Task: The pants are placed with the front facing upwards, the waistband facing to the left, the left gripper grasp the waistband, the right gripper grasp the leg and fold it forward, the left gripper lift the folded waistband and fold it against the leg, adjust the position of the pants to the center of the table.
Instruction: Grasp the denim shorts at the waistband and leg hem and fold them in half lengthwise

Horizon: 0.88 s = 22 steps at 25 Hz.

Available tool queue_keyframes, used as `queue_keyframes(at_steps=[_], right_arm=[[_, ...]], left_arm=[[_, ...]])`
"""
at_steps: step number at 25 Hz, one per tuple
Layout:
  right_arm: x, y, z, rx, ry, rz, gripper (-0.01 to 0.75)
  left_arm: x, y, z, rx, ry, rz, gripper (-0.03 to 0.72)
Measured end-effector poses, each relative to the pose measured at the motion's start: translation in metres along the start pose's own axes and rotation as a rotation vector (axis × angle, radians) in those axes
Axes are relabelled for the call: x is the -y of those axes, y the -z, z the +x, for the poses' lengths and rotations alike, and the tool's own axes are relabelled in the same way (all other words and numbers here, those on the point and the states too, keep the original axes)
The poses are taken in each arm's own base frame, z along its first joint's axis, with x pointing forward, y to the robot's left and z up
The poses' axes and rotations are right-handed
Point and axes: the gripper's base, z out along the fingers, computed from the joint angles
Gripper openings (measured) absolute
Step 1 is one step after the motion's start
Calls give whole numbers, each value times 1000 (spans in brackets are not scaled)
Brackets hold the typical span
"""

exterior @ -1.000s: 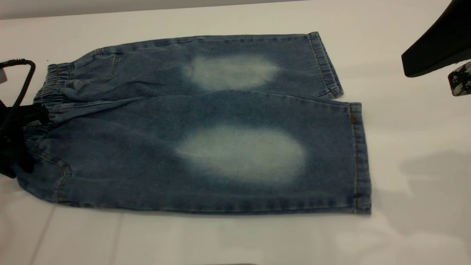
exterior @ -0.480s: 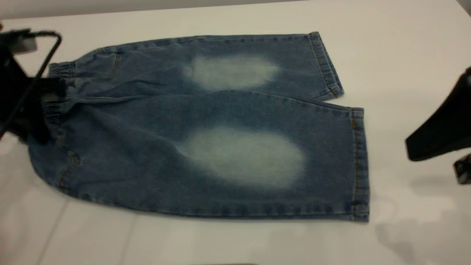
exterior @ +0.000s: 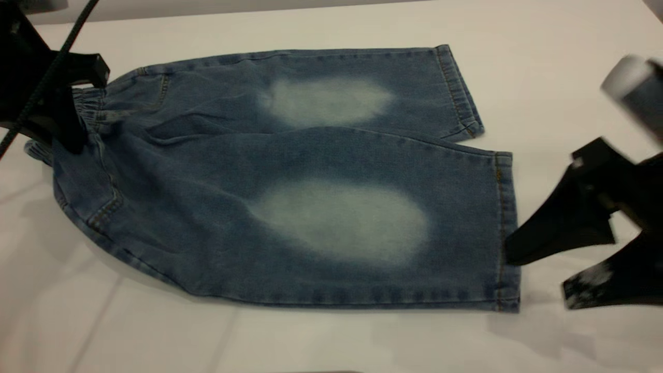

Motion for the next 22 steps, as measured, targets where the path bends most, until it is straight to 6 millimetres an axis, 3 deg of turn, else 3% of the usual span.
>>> queue_keyframes(at_steps=[10, 15, 22], right_arm=[[27, -39, -8, -62, -104, -27, 512], [27, -47, -23, -49, -93, -40, 512], [26, -51, -28, -52, -102, -60, 484]], left_arm=[[0, 2, 0, 4, -4, 1, 52], [0, 2, 0, 4, -4, 1, 52], [0, 2, 0, 5, -4, 1, 52]])
